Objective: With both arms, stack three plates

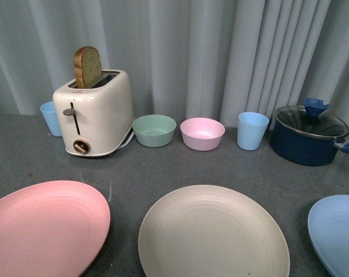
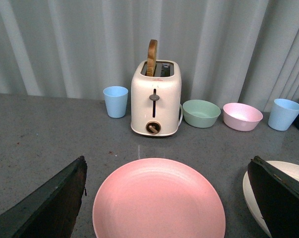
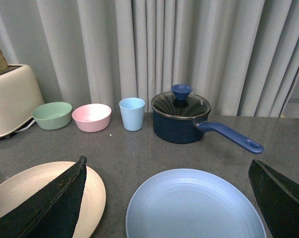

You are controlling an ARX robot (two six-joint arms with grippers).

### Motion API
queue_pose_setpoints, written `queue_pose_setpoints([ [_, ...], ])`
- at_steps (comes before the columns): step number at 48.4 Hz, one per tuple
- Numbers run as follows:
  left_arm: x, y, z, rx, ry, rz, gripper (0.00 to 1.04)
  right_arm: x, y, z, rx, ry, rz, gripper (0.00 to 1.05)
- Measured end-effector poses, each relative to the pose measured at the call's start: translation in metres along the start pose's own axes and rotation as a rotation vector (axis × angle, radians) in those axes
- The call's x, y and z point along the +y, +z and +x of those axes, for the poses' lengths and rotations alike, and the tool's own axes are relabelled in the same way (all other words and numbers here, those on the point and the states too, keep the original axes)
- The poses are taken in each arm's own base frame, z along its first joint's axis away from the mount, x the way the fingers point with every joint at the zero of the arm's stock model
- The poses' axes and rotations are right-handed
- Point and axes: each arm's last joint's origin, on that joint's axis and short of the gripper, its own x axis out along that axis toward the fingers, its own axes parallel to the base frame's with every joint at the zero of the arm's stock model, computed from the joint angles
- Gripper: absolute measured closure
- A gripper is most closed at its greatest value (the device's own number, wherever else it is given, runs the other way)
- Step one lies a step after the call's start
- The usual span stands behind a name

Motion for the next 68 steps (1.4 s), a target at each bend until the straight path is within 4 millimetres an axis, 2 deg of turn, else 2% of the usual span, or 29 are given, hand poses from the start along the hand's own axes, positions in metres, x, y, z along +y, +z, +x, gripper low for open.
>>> queue_pose_setpoints([
  [29,0.0,0.0,0.0,0.0,0.0,0.0,0.07,0.0,0.0,0.0,0.0,0.0,0.0,0.08],
  [32,0.0,-0.003,0.002,0.12,0.1,-0.065,0.07,0.0,0.0,0.0,0.0,0.0,0.0,0.08],
  [35,0.0,-0.002,0.008,0.148,0.13,-0.096,0.07,0.0,0.0,0.0,0.0,-0.001,0.0,0.08],
  [41,0.004,0.018,0.031,0.098,0.072,-0.122,0.07,0.0,0.0,0.0,0.0,0.0,0.0,0.08],
  [45,0.009,0.028,0.069,0.143,-0.036,-0.057,0.07,0.0,0.0,0.0,0.0,0.0,0.0,0.08],
  [47,0.014,0.023,0.089,0.198,-0.019,-0.021,0.07,0.0,0.0,0.0,0.0,0.0,0.0,0.08],
  [49,0.02,0.01,0.112,0.292,-0.011,-0.008,0.07,0.0,0.0,0.0,0.0,0.0,0.0,0.08],
  [55,0.032,-0.021,0.15,0.533,0.061,0.022,0.07,0.0,0.0,0.0,0.0,0.0,0.0,0.08],
  [68,0.041,-0.035,0.18,0.712,0.028,0.056,0.07,0.0,0.0,0.0,0.0,0.0,0.0,0.08],
])
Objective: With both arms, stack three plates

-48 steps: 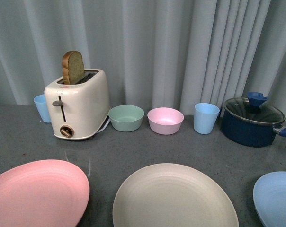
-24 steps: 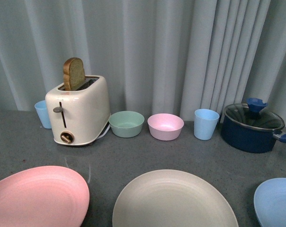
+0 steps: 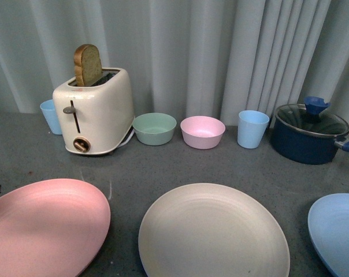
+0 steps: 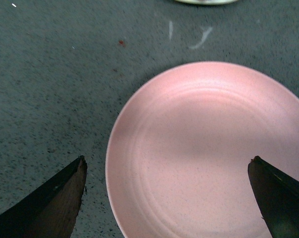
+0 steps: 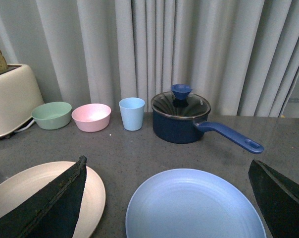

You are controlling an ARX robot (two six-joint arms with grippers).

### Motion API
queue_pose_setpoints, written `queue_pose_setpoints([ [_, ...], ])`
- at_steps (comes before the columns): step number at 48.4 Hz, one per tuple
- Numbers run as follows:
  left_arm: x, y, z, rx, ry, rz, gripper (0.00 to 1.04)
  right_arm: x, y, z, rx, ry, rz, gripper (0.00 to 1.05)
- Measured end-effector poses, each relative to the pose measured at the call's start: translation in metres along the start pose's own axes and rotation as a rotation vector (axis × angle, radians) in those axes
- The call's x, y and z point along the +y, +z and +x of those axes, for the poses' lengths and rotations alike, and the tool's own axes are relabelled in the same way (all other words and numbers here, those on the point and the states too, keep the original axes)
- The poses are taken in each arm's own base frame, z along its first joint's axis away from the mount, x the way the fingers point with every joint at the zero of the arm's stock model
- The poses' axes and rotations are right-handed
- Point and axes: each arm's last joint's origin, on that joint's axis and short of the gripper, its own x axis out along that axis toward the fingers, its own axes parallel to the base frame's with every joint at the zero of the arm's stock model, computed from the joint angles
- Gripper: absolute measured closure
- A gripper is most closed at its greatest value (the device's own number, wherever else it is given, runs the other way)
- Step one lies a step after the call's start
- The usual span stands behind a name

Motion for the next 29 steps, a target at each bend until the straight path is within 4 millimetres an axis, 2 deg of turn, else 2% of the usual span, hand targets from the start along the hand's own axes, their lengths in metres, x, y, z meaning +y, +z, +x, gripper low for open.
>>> queue_pose_setpoints([
  [11,0.009,-0.001,0.024,0.146,0.009,0.012,0.07,0.0,0.0,0.0,0.0,0.0,0.0,0.08],
  [29,0.02,0.0,0.055,0.212,-0.051,0.059,0.07,0.0,0.0,0.0,0.0,0.0,0.0,0.08],
])
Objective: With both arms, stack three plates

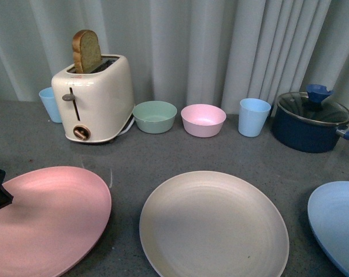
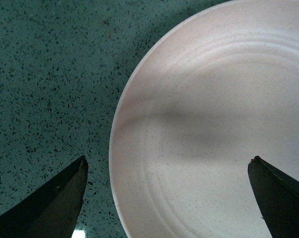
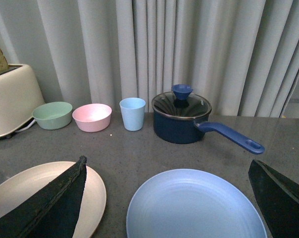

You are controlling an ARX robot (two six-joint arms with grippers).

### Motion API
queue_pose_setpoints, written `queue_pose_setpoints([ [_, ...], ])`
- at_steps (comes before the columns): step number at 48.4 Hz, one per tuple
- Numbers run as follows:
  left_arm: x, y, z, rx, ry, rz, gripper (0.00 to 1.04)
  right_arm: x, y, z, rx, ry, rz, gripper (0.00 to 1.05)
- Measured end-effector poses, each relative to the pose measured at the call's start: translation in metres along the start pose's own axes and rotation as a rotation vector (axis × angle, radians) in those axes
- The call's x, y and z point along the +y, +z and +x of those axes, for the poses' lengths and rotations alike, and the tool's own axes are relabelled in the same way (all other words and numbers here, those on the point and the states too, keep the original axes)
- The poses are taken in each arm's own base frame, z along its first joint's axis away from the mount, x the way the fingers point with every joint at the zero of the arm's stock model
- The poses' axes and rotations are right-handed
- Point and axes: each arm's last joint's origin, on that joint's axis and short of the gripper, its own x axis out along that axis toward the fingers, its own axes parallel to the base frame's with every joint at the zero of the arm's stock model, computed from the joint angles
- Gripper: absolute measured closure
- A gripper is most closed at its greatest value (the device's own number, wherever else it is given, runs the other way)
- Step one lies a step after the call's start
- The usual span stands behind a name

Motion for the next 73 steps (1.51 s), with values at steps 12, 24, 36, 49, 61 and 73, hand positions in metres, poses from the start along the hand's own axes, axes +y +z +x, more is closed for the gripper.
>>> queue_pose_setpoints([
  [12,0.003,-0.006,0.017,0.081,-0.027,-0.015,0.07,0.0,0.0,0.0,0.0,0.0,0.0,0.08],
  [24,0.007,-0.001,0.023,0.092,-0.034,-0.021,0.07,0.0,0.0,0.0,0.0,0.0,0.0,0.08],
  [36,0.014,-0.002,0.031,0.125,-0.042,-0.055,0.07,0.0,0.0,0.0,0.0,0.0,0.0,0.08],
  [49,0.022,-0.004,0.036,0.148,-0.028,-0.085,0.07,0.0,0.0,0.0,0.0,0.0,0.0,0.08],
  [61,0.025,-0.008,0.039,0.162,-0.025,-0.097,0.13,0.0,0.0,0.0,0.0,0.0,0.0,0.08],
  [73,0.023,-0.007,0.039,0.158,-0.06,-0.098,0.62,0.0,0.0,0.0,0.0,0.0,0.0,0.08],
])
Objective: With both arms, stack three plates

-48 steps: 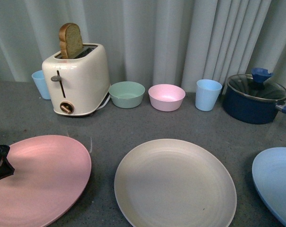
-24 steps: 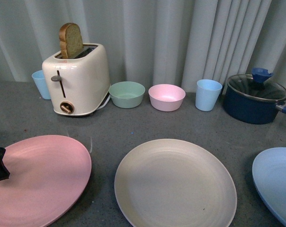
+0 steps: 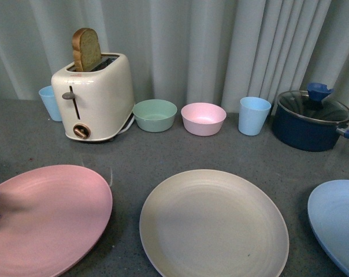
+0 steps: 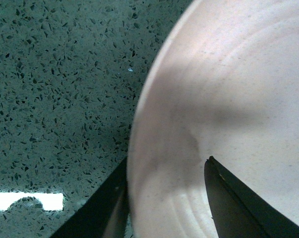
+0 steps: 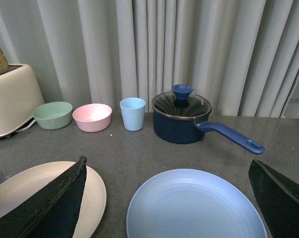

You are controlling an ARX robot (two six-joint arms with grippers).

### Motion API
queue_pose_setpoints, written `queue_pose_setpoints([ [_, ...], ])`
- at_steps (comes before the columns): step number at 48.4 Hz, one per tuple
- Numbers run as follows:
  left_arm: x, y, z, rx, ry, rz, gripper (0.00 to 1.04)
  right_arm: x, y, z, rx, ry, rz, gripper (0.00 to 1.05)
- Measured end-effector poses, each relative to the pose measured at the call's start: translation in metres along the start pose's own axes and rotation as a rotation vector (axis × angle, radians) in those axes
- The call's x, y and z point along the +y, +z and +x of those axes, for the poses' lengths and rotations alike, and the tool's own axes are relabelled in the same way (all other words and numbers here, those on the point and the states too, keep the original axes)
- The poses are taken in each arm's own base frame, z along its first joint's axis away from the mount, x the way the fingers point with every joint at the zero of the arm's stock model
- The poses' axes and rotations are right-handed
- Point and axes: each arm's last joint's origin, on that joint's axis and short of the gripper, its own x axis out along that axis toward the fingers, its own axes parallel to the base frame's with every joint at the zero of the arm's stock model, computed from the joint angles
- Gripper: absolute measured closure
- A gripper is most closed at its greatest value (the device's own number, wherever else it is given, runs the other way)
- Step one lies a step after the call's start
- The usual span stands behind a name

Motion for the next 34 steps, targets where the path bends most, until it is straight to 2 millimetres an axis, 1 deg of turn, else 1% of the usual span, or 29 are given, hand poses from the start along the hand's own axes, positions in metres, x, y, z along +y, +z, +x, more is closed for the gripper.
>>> queue_pose_setpoints([
  [1,0.0,0.0,0.0,0.0,0.0,0.0,0.64,0.0,0.0,0.0,0.0,0.0,0.0,0.08],
  [8,-0.001,0.0,0.0,0.0,-0.014,-0.001,0.87,0.0,0.0,0.0,0.0,0.0,0.0,0.08],
  [12,0.0,0.001,-0.001,-0.004,-0.043,-0.014,0.98,0.0,0.0,0.0,0.0,0.0,0.0,0.08],
  [14,0.0,0.001,-0.001,-0.007,-0.053,-0.021,1.01,0.0,0.0,0.0,0.0,0.0,0.0,0.08],
  [26,0.005,0.007,-0.008,-0.017,-0.081,-0.045,1.01,0.0,0.0,0.0,0.0,0.0,0.0,0.08],
  [30,0.013,0.011,-0.013,-0.028,-0.07,-0.058,1.01,0.0,0.0,0.0,0.0,0.0,0.0,0.08],
  [34,0.024,0.015,-0.021,-0.046,-0.058,-0.082,1.01,0.0,0.0,0.0,0.0,0.0,0.0,0.08],
])
